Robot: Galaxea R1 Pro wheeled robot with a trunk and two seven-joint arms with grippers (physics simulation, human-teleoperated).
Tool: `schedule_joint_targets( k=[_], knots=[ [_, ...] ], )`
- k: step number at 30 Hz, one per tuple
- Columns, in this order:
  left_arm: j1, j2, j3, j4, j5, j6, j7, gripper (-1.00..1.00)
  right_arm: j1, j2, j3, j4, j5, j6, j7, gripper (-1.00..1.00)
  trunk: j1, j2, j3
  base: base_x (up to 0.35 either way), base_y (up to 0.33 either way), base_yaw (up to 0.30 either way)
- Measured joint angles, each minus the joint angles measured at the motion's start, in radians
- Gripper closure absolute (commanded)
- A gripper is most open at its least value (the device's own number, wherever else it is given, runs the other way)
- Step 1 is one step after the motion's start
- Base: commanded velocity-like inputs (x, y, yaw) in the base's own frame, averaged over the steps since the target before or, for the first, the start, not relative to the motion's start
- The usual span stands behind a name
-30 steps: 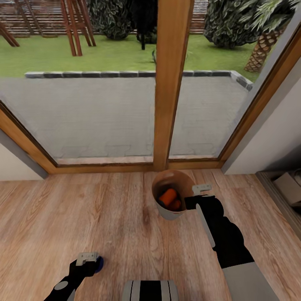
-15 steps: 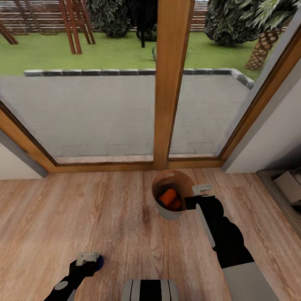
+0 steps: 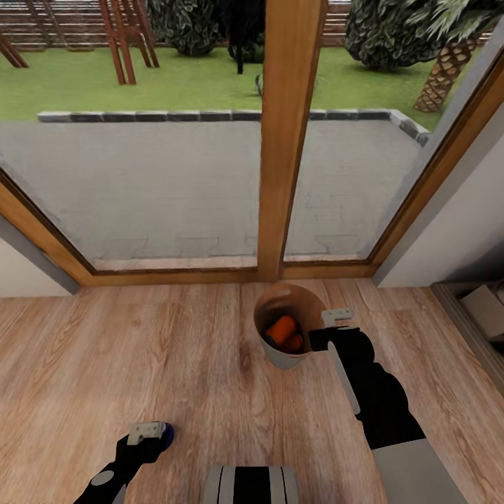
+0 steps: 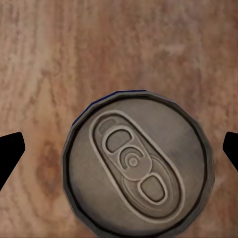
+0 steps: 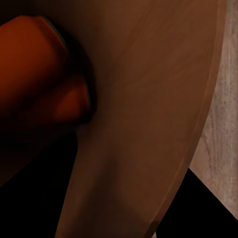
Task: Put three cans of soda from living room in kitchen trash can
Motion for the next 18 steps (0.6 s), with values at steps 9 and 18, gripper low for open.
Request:
schedule_joint_targets(
  k=[9, 18],
  knots=[
    [0.0, 0.0, 0.0, 0.0, 0.0, 0.0, 0.0, -1.0, 0.0, 0.0, 0.0, 0.0, 0.001, 0.0, 0.0, 1.0, 0.0, 0.0, -0.002, 0.0, 0.0, 0.001],
    [0.0, 0.0, 0.0, -0.001, 0.002, 0.0, 0.0, 1.0, 0.0, 0.001, 0.0, 0.0, 0.002, 0.0, 0.0, 1.0, 0.0, 0.0, -0.003, 0.0, 0.0, 0.0]
  ],
)
